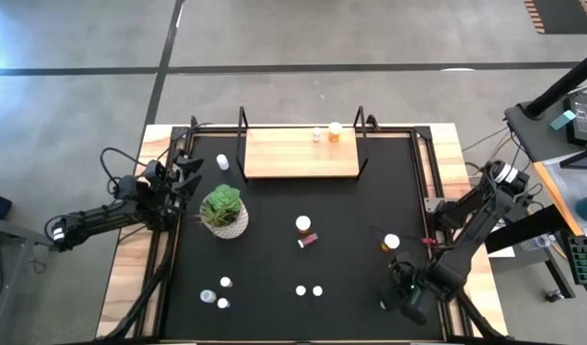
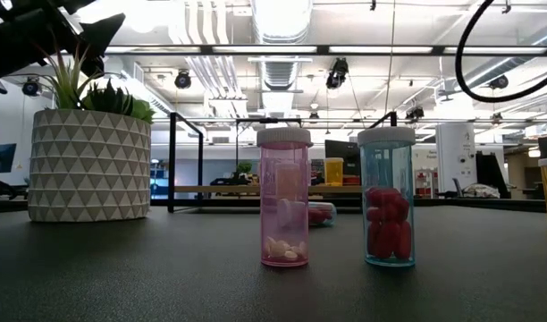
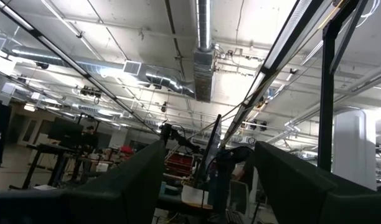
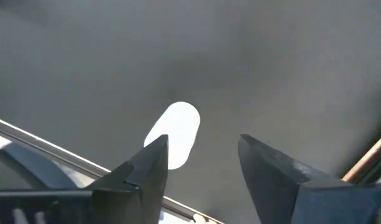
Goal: Pick and place medicine bottles onto shelf by color
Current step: Put the bottom right white pill bottle on the shelf
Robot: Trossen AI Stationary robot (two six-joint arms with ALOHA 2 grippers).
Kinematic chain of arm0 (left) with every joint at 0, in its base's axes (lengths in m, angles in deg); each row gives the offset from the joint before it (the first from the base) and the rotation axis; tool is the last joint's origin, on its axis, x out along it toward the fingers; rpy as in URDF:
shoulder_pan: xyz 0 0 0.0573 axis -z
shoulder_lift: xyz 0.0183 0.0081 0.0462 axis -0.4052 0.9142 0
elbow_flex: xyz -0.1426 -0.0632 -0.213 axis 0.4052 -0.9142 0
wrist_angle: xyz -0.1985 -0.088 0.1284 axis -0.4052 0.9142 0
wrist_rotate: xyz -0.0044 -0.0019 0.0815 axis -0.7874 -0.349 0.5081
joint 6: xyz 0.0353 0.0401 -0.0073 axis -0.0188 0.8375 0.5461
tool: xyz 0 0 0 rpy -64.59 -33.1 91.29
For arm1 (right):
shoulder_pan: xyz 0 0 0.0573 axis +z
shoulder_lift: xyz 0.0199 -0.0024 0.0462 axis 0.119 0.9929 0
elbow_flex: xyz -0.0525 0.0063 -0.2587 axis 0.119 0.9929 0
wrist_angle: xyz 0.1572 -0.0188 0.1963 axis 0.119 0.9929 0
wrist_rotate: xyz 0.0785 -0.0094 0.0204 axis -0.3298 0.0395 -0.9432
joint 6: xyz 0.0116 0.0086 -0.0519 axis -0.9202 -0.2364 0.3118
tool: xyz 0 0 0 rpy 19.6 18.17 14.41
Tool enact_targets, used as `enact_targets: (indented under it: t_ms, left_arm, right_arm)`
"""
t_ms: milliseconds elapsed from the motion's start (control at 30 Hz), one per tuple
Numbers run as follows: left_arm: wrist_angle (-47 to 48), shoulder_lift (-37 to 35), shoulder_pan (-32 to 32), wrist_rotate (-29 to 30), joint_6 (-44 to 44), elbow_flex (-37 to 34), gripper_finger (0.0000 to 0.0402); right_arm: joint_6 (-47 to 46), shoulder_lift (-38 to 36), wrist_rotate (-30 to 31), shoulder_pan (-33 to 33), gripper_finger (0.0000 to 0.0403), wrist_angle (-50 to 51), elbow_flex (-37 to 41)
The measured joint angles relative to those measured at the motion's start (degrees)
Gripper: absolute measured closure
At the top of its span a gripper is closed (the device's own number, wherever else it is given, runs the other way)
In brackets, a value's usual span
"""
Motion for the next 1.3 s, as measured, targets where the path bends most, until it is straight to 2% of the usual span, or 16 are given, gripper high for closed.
enact_targets:
  t_ms: [267, 433, 733, 933, 1300]
  left_arm:
    - [0.0, 0.0, 0.0, 0.0, 0.0, 0.0, 0.0168]
    - [0.0, 0.0, 0.0, 0.0, 0.0, 0.0, 0.0168]
    - [0.0, 0.0, 0.0, 0.0, 0.0, 0.0, 0.0168]
    - [0.0, 0.0, 0.0, 0.0, 0.0, 0.0, 0.0168]
    - [0.0, 0.0, 0.0, 0.0, 0.0, 0.0, 0.0168]
  right_arm:
    - [4.7, 3.0, -0.1, -0.7, 0.0156, -3.1, -1.2]
    - [7.5, 4.8, -3.1, -2.0, 0.0127, -4.3, -1.1]
    - [11.9, 7.8, -6.3, -3.2, 0.0104, -5.9, -1.0]
    - [12.4, 9.1, -8.0, -3.5, 0.0131, -6.3, -0.9]
    - [12.4, 9.1, -7.0, -3.7, 0.0244, -7.3, -0.9]
